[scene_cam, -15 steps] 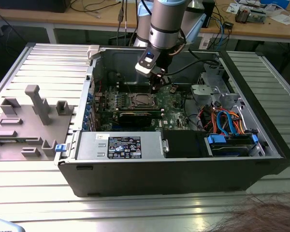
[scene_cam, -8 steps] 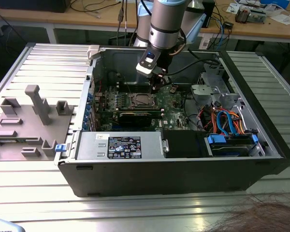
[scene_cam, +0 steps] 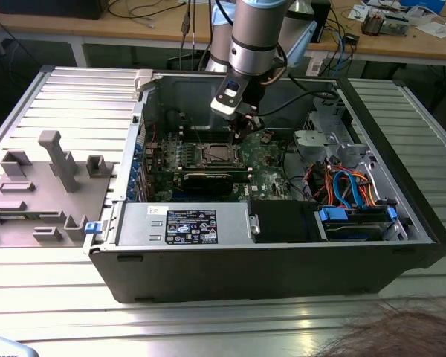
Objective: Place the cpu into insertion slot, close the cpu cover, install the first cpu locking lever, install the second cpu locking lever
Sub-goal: 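Install the first cpu locking lever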
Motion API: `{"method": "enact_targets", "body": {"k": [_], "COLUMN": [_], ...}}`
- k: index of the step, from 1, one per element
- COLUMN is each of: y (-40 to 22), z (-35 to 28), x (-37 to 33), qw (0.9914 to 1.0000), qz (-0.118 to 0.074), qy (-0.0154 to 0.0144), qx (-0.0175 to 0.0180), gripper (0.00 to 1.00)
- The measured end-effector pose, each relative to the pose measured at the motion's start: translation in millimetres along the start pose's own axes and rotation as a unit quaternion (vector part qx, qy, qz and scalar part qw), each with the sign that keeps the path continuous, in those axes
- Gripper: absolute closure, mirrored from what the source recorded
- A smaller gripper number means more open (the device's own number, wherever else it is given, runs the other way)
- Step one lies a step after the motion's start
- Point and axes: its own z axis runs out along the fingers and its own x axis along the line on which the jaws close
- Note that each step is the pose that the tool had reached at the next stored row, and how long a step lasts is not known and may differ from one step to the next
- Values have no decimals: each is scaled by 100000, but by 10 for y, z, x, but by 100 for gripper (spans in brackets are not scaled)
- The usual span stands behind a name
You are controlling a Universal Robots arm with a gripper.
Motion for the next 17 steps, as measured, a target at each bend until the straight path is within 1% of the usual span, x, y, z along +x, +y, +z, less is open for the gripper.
{"method": "enact_targets", "body": {"k": [7, 17], "y": [0, 0], "z": [0, 0], "x": [0, 0], "qw": [99991, 99952], "qz": [-1334, -3080], "qy": [-46, -108], "qx": [32, 73], "gripper": [89, 89]}}
